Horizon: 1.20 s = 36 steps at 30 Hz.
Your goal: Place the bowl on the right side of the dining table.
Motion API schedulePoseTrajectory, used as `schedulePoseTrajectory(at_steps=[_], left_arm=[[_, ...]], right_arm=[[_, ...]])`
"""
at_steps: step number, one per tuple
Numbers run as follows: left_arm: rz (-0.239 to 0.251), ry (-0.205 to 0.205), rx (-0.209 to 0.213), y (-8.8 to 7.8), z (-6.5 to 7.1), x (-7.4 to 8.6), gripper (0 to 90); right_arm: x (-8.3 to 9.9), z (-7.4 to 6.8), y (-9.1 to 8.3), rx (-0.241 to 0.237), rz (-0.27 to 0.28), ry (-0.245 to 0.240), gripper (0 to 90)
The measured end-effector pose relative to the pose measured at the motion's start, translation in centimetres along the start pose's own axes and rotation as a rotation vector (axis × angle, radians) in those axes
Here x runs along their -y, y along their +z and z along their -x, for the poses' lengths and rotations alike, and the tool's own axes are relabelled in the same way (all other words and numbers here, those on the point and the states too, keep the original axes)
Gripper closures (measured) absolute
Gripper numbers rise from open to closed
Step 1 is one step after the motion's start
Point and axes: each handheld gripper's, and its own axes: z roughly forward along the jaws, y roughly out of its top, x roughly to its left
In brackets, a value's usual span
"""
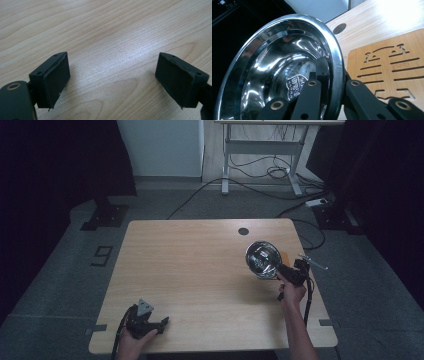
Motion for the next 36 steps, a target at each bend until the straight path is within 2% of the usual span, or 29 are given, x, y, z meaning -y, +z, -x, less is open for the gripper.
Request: schedulePoseTrajectory(at_steps=[25, 36], left_arm=[[0.0, 0.0, 0.0, 0.0, 0.0, 0.0, 12.0], [0.0, 0.0, 0.0, 0.0, 0.0, 0.0, 12.0]], right_arm=[[-1.1, 3.7, -0.5, 0.106, 0.045, 0.044, 86.6], [-1.2, 4.6, -0.4, 0.151, 0.048, 0.04, 86.6]])
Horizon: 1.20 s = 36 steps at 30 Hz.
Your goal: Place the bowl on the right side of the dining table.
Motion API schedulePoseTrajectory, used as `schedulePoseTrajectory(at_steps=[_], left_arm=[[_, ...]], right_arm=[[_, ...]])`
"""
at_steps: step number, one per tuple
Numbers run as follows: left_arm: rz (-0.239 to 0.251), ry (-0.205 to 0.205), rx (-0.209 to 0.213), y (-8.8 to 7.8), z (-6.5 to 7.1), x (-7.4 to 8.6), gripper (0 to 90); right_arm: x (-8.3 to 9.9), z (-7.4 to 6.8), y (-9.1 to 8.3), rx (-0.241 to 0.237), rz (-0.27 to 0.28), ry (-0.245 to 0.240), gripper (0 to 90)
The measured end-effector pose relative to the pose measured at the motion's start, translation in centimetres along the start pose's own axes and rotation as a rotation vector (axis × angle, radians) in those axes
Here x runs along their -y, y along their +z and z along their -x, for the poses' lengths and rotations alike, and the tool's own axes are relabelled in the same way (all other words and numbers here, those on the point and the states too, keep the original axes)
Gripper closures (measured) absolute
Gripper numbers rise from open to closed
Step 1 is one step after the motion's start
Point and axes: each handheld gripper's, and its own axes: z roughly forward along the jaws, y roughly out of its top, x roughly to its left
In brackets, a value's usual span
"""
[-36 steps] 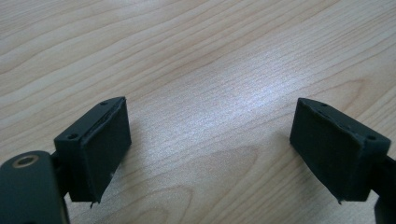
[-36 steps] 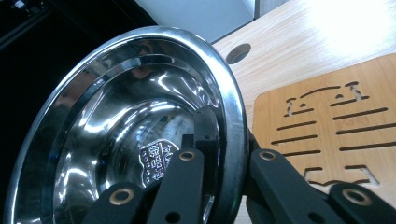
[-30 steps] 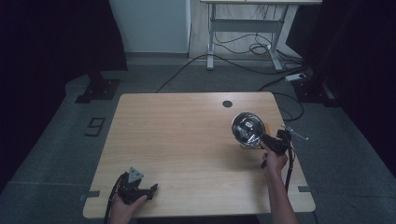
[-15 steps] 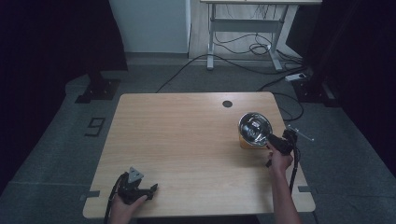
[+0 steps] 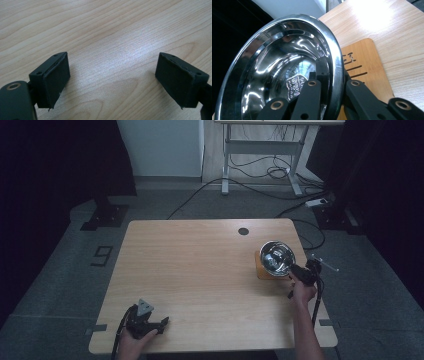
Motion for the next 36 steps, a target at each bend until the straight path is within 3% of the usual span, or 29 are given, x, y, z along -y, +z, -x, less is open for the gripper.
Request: schedulePoseTrajectory(at_steps=[27, 36], left_arm=[[0.0, -0.001, 0.0, 0.0, 0.0, 0.0, 12.2], [0.0, 0.0, 0.0, 0.0, 0.0, 0.0, 12.2]], right_arm=[[0.6, 2.6, 2.6, 0.119, -0.027, 0.012, 85.9], [1.1, 2.8, 3.3, 0.152, -0.044, -0.017, 85.4]])
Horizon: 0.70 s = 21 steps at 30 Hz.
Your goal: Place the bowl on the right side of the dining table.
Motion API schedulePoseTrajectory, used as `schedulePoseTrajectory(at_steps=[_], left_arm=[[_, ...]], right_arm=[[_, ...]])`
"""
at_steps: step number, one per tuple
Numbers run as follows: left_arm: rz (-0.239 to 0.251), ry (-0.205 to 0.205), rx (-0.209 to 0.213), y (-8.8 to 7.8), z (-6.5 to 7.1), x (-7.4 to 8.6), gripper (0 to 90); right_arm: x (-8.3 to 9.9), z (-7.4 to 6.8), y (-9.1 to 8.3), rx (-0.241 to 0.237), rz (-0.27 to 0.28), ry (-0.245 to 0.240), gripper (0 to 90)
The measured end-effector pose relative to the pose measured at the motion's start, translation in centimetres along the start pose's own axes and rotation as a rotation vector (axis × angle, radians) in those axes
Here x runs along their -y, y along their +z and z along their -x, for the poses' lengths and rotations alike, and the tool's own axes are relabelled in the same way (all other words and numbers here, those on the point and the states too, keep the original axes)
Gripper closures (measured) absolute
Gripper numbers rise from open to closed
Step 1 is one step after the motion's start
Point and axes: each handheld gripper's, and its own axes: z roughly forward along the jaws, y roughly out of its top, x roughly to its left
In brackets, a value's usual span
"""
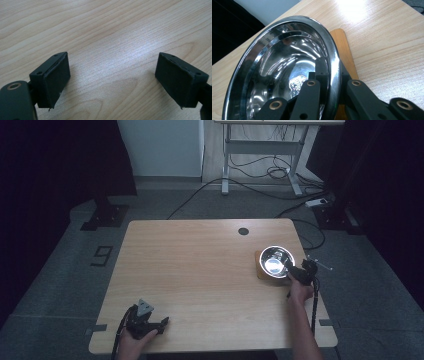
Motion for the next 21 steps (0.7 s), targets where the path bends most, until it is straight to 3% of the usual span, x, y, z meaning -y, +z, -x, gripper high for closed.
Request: schedulePoseTrajectory(at_steps=[8, 21], left_arm=[[0.0, 0.0, 0.0, 0.0, 0.0, 0.0, 12.2], [0.0, 0.0, 0.0, -0.01, 0.01, 0.0, 12.2]], right_arm=[[-0.04, 0.17, 0.34, -0.027, 0.021, 0.01, 79.3], [-0.05, 0.05, 0.33, -0.022, 0.027, -0.02, 70.2]])
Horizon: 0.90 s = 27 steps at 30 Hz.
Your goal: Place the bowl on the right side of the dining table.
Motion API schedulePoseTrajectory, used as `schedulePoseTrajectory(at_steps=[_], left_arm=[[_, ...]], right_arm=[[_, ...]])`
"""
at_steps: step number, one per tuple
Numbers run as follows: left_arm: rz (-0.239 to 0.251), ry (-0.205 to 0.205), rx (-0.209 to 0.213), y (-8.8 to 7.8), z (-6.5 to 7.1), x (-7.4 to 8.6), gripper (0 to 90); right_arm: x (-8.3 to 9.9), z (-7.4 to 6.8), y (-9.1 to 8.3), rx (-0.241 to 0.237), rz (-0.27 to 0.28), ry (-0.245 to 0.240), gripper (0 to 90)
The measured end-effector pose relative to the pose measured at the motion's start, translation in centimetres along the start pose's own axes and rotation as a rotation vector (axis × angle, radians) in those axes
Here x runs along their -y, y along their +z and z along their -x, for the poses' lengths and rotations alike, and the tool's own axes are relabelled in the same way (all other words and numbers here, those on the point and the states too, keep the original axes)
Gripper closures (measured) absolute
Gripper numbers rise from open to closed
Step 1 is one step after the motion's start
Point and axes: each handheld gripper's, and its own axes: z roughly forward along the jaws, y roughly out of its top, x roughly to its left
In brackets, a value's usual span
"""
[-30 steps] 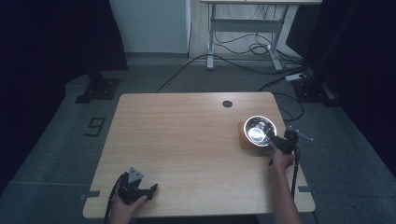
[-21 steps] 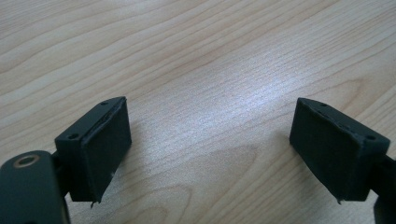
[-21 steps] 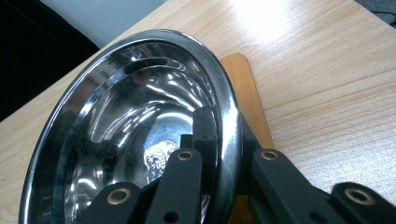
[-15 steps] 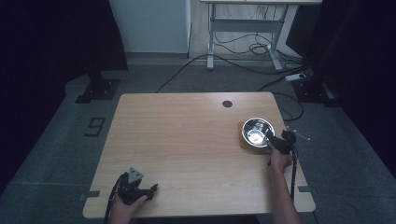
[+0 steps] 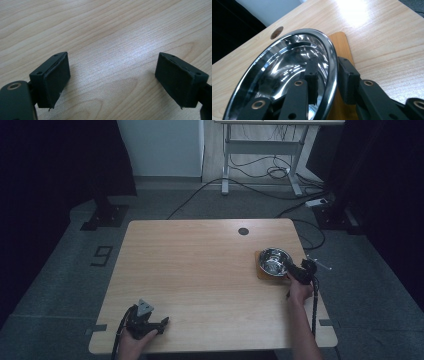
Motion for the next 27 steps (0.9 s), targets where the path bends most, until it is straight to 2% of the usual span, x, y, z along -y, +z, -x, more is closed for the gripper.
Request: schedulePoseTrajectory(at_steps=[3, 9, 18, 20, 23, 27], left_arm=[[0.0, 0.0, 0.0, 0.0, 0.0, 0.0, 12.3], [0.0, 0.0, 0.0, 0.0, 0.0, 0.0, 12.2], [0.0, 0.0, -0.001, 0.0, 0.0, 0.0, 12.3], [0.0, 0.0, 0.0, 0.0, 0.0, 0.0, 12.3], [0.0, 0.0, -0.001, 0.0, 0.0, 0.0, 12.3], [0.0, 0.0, 0.0, 0.0, 0.0, 0.0, 12.2]], right_arm=[[-0.1, -0.2, -0.2, -0.014, 0.001, -0.004, 66.3], [-0.5, -0.6, -1.0, -0.005, 0.033, -0.023, 58.4], [-0.8, -1.8, -2.4, 0.017, 0.064, -0.087, 47.6], [-0.7, -2.0, -2.9, 0.025, 0.085, -0.099, 47.3], [-0.7, -2.4, -3.6, 0.009, 0.096, -0.115, 45.8], [-0.5, -3.2, -4.4, 0.002, 0.085, -0.164, 43.4]])
